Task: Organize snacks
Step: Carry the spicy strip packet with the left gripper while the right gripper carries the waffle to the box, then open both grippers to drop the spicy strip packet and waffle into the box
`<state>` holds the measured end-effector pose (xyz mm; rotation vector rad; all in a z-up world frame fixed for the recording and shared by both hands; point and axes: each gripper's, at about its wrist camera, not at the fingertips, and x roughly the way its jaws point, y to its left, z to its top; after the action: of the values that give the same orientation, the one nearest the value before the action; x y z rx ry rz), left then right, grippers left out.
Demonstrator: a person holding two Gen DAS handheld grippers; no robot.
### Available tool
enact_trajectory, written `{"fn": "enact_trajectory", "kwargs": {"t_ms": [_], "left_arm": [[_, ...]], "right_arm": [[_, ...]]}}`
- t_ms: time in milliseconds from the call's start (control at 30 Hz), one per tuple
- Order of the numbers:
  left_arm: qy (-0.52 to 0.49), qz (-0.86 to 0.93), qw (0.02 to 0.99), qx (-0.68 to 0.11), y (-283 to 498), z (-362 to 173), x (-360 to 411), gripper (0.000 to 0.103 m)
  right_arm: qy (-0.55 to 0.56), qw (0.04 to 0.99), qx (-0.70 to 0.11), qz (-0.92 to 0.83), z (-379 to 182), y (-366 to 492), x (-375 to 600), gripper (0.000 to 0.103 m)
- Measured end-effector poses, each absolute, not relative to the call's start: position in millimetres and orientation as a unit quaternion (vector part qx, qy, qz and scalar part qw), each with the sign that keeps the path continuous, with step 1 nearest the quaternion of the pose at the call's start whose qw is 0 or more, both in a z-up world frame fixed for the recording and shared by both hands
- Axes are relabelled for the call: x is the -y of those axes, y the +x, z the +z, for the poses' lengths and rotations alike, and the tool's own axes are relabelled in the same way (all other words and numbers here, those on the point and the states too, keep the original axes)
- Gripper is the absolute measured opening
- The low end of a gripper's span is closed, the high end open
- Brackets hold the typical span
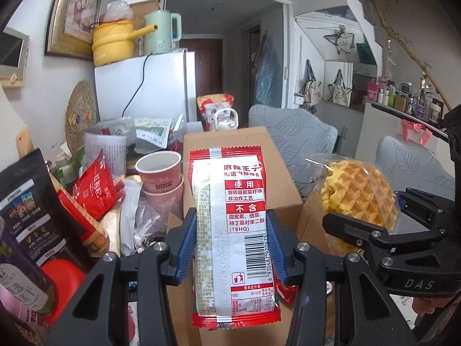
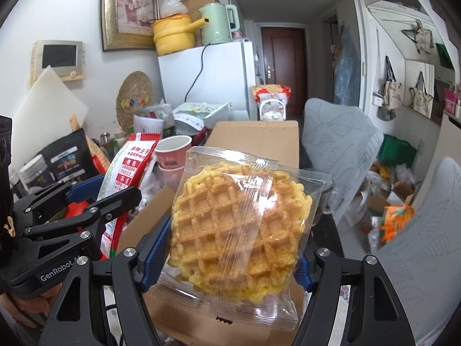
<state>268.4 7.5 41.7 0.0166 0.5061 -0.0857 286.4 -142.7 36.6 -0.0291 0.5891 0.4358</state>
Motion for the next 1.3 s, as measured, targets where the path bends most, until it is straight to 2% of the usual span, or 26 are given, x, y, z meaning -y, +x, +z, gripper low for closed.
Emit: {"fn": "enact_trajectory", "kwargs": {"t_ms": [700, 1067, 1167, 1300], "left_arm": [[0.027, -0.031, 0.935, -0.353, 323.3, -29.2, -11.4, 0.045], [0.023, -0.018, 0.918, -0.395, 336.2, -49.0, -11.2, 0.046], [0.035, -0.003, 0.914, -0.404, 340.1, -54.0, -10.1, 0.048], [0.037, -0.004, 0.912, -0.408, 340.4, -54.8, -8.6, 0.052]], "right_arm": [[-0.014, 0.897, -0.393, 0.202, -40.5, 347.6, 130.3, 0.072], [-0.065, 0.899, -0.406, 0.148, -53.3, 353.7, 121.3, 0.074], [-0.072, 0.898, -0.409, 0.146, -54.5, 354.6, 118.7, 0.076], [-0.080, 0.896, -0.413, 0.143, -55.7, 353.6, 116.1, 0.085]]}}
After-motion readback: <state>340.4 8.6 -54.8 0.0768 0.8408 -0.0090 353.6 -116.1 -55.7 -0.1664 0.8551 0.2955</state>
